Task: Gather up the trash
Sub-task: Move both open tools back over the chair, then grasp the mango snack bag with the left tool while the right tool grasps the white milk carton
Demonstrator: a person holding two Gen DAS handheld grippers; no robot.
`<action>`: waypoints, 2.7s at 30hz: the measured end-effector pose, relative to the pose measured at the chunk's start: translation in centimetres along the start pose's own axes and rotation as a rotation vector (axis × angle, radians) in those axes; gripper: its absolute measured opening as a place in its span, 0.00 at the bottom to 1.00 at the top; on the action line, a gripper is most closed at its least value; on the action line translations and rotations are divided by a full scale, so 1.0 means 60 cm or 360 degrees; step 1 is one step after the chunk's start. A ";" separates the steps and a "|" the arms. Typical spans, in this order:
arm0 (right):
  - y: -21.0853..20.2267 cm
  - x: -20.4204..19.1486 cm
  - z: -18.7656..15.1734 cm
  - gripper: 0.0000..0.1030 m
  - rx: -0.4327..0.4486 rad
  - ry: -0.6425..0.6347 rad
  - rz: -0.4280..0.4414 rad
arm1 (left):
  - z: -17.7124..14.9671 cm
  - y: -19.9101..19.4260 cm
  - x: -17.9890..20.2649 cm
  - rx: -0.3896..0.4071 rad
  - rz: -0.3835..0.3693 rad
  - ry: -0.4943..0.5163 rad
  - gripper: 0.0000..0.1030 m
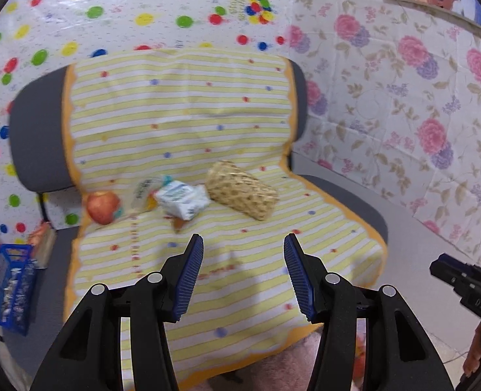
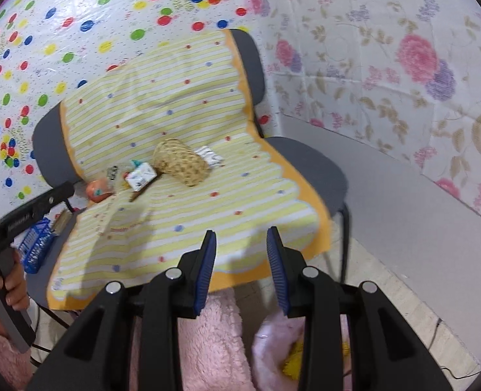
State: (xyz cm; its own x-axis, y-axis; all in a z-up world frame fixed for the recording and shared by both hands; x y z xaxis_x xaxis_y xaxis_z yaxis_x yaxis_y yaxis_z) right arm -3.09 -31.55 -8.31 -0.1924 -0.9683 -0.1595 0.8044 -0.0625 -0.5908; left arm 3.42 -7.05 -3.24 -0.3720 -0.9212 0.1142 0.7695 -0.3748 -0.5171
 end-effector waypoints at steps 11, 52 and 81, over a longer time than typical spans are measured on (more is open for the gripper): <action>0.050 -0.188 0.071 0.31 0.0041 -0.0238 0.0144 | 0.017 -0.037 -0.181 0.0113 0.0241 -0.0187 0.54; 0.190 -0.115 0.093 0.43 -0.0058 -0.0227 0.0171 | 0.025 0.125 -0.241 -0.0065 0.0373 -0.0211 0.66; 0.295 -0.187 0.134 0.50 -0.0151 -0.0325 0.0176 | 0.075 0.188 -0.272 -0.0032 0.0224 -0.0061 0.00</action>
State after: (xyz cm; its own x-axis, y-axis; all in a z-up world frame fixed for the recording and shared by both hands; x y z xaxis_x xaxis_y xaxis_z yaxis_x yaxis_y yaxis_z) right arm 17.81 -23.74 -10.64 0.0192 -0.9974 -0.0699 0.7560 0.0602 -0.6519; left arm 20.51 3.27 -7.10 -0.2410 -0.9679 0.0716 0.8019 -0.2401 -0.5471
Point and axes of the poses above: each gripper's, at about its wrist camera, not at the fingertips, and y roughly the way its jaws point, x to its right, z to its top, the point moved 2 cm from there along y, roughly the way its jaws point, and after that the axes turned 7 degrees about -z, right-handed, at the moved point
